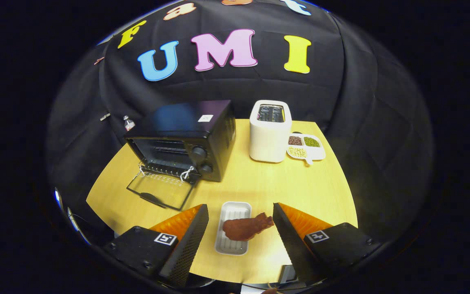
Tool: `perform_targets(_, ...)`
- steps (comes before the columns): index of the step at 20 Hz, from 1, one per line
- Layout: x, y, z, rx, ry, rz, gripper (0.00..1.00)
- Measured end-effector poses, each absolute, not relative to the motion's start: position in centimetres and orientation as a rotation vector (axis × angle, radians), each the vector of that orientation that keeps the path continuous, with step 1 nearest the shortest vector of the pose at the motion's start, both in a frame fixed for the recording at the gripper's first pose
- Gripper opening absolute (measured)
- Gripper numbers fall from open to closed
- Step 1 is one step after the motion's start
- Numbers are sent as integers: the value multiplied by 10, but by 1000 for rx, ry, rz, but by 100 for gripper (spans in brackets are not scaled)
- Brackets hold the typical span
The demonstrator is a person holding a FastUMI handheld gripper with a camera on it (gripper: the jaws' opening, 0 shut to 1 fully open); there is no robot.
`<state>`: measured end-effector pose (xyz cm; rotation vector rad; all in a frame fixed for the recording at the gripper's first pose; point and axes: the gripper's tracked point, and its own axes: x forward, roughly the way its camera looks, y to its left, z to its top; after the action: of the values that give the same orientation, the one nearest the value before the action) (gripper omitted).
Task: Open the toaster oven, put the food inside, and close the toaster oven door.
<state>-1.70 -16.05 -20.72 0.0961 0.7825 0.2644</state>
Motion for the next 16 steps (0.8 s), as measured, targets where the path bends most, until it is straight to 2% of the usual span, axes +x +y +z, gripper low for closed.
perform_targets(8,-2,-183,-288,211,1015,309,99)
perform_targets(11,-12,-172,-318,265,1118,356,96)
perform_targets(12,-15,-167,-324,300,1152,372,91)
perform_targets(13,-19,-161,-327,343,1176,390,82)
perform_targets(16,-17,-156,-326,423,1176,424,43)
